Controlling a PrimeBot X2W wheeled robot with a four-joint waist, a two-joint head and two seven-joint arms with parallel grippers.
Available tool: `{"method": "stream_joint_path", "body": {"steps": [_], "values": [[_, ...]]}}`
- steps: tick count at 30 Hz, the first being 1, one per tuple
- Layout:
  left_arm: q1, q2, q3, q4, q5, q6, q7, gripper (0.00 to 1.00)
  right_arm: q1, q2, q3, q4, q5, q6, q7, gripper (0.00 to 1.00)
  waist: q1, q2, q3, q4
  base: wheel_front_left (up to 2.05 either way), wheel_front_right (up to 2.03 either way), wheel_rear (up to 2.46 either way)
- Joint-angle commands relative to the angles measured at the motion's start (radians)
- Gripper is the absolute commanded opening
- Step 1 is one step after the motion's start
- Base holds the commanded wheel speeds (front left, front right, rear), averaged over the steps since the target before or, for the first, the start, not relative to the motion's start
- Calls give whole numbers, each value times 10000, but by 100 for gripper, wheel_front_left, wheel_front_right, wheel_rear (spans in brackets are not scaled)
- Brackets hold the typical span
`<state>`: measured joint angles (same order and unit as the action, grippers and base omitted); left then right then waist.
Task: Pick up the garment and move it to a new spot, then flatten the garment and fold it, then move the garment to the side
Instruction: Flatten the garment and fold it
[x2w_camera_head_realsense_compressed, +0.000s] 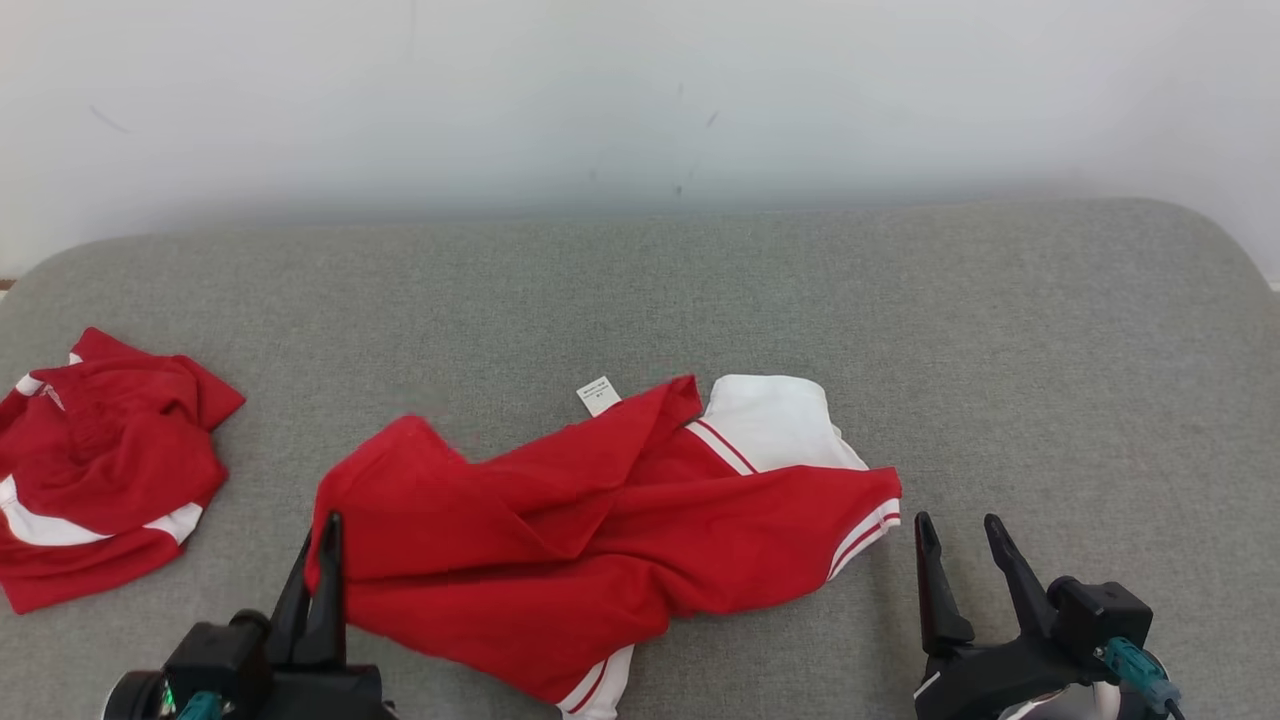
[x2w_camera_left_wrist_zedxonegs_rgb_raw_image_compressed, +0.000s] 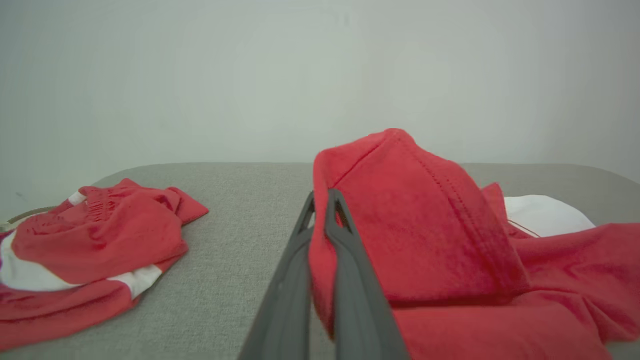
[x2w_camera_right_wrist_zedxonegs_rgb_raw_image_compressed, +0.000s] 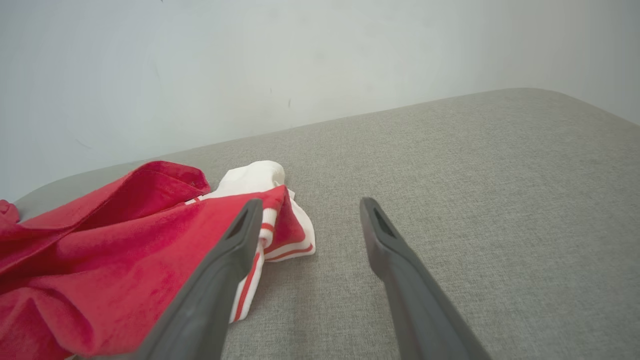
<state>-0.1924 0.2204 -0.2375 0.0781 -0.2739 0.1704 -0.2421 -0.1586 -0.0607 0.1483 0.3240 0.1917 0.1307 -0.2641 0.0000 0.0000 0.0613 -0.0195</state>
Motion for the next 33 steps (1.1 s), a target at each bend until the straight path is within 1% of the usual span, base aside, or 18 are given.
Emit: {"method": "stream_joint_path", "body": {"steps": [1, 3, 4, 5, 6, 7, 8, 9, 17, 22, 27, 33], "values": [[301, -49, 171, 160, -115, 70, -139, 0, -34, -35, 34, 47, 0, 1, -29, 100, 0, 0, -10, -31, 0, 0, 0], [408, -172, 343, 310, -223, 118, -185, 0, -51, -54, 57, 75, -14, 1, -29, 100, 0, 0, -26, -53, 0, 0, 0], [489, -208, 400, 426, -213, 107, -203, 6, -56, -67, 68, 95, -9, 1, -29, 100, 0, 0, -34, -64, 0, 0, 0], [543, -271, 448, 527, -217, 93, -218, 16, -58, -87, 78, 116, -2, 1, -28, 100, 0, 0, -44, -72, 0, 0, 0], [543, -271, 448, 527, -217, 93, -218, 16, -58, -87, 78, 116, -2, 1, -28, 100, 0, 0, -44, -72, 0, 0, 0], [561, -302, 467, 634, -163, 75, -225, 32, -63, -104, 89, 127, 8, 1, -29, 100, 0, 0, -51, -81, 0, 0, 0], [541, -344, 519, 647, -79, 56, -230, 90, -69, -125, 96, 140, 20, 1, -29, 100, 0, 0, -54, -86, 0, 0, 0], [538, -389, 570, 635, -40, 39, -233, 100, -76, -142, 99, 149, 33, 1, -28, 100, 0, 0, -58, -86, 0, 0, 0], [977, -660, 1278, 82, 419, -27, -222, 100, 44, -238, 97, 227, 67, 1, -29, 100, 0, 0, -190, 68, 0, 0, 0], [1400, -817, 1645, -525, 677, -172, -221, 100, 126, -279, 69, 298, 107, 1, 5, 100, 0, 0, -294, 242, 0, 0, 0], [1803, -1039, 1820, -1258, 1100, -241, -222, 100, 235, -301, 162, 461, 225, 1, 352, 100, 0, 0, -351, 453, 0, 0, 0], [1959, -1178, 1889, -1472, 1328, -356, -223, 100, 144, -380, 359, 743, 460, 1, 726, 100, 0, 0, -371, 678, 0, 0, 0]]}}
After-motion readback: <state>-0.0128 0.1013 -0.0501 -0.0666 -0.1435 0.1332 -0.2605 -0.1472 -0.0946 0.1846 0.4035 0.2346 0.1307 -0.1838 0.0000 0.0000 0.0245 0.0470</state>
